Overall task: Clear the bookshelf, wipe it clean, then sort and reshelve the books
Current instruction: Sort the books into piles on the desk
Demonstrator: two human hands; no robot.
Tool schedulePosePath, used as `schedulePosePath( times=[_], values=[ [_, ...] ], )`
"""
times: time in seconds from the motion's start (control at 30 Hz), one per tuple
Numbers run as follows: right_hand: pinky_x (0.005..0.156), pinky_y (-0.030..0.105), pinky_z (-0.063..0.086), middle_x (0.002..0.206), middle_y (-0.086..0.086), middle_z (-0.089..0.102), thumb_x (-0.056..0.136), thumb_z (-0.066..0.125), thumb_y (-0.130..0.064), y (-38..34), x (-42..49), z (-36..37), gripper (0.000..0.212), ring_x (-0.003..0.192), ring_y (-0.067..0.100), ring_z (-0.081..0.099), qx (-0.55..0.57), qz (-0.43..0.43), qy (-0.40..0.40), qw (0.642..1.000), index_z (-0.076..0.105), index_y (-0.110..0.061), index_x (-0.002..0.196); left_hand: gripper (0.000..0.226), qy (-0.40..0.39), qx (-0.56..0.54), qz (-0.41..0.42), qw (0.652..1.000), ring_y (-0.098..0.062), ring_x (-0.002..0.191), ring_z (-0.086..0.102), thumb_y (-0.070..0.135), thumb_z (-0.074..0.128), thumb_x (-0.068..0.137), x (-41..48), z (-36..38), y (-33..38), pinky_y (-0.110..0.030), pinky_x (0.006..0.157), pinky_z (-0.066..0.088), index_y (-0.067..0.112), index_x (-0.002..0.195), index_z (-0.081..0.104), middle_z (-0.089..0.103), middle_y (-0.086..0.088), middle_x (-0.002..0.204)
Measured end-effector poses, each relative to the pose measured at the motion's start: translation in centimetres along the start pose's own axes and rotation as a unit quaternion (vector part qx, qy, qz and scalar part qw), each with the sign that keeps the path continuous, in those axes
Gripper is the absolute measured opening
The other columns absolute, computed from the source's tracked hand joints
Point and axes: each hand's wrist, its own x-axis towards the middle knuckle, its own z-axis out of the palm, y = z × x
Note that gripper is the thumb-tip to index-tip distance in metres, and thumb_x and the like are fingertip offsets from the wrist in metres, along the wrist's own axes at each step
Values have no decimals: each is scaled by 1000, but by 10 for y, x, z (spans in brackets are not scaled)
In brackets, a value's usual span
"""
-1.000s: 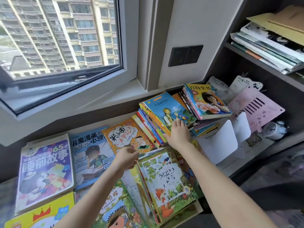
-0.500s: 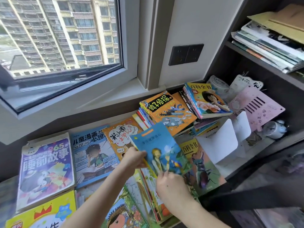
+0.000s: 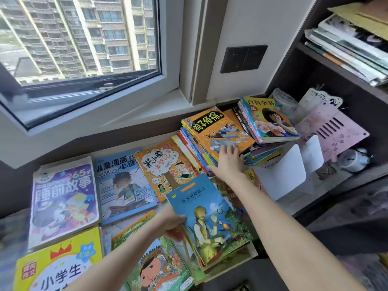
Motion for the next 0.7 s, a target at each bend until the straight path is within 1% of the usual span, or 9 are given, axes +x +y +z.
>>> schedulePosePath(
  times=[0.1,0.2,0.3,0.37,0.43,0.5,0.6,0.63,0.7],
  values=[
    [109,43,37,151,24,27,92,52,-54,1,4,6,83,137,41,29,-35,-12,20,999,21,0,147,20,-3,20,15,1000,-12,47,65,13,50,99,0,1,5,-23,49,55,-4,109,54,67,-8,61],
    [100,39,43,147,26,34,97,47,-47,0,1,4,70,132,39,39,-60,-35,14,997,28,1,143,23,3,30,7,1000,-14,46,64,12,51,98,5,10,9,-28,53,59,-9,107,57,65,-9,57],
    [79,34,50,128,22,55,102,40,-35,4,-4,-4,49,113,34,56,-77,-67,44,994,40,2,135,23,6,26,-20,999,-16,45,64,12,52,97,4,19,7,-34,58,60,-10,101,57,65,-9,54],
    [58,28,44,98,14,67,102,40,-22,6,-12,-12,30,87,28,66,-75,-110,90,987,54,0,119,23,15,20,-23,999,-18,49,65,14,54,97,3,13,6,-38,64,61,-9,99,56,67,-12,61],
    [36,18,22,60,5,56,93,60,-16,5,-26,-20,15,49,20,55,-65,-169,180,967,61,-2,89,40,48,-2,5,999,-18,54,65,29,56,96,2,-3,8,-35,67,61,-8,110,54,69,-13,75],
    [32,11,9,40,-1,40,71,82,-16,-2,-49,-25,28,28,16,39,-39,-221,282,933,58,-6,61,65,58,-107,67,990,-18,66,67,50,52,90,-3,-23,15,-28,64,60,-5,125,50,68,-14,95],
    [32,18,32,45,-2,49,67,84,-19,-25,-91,-10,25,34,14,49,-11,-274,342,899,61,-10,61,60,-21,-317,150,936,-31,102,66,59,47,87,-20,-45,37,-36,77,60,11,123,50,62,-14,117],
    [36,20,37,49,-1,54,69,83,-18,-35,-105,-5,21,40,14,53,5,-286,348,893,64,-10,66,54,-31,-372,163,913,-31,102,66,54,49,90,-26,-49,45,-40,79,59,11,122,51,64,-16,116],
    [41,21,44,59,-1,62,75,76,-19,-49,-122,8,12,49,13,60,56,-308,326,892,69,-9,76,37,31,-393,169,903,-24,77,71,33,56,95,-32,-52,52,-35,65,61,3,116,53,69,-16,96]
  ],
)
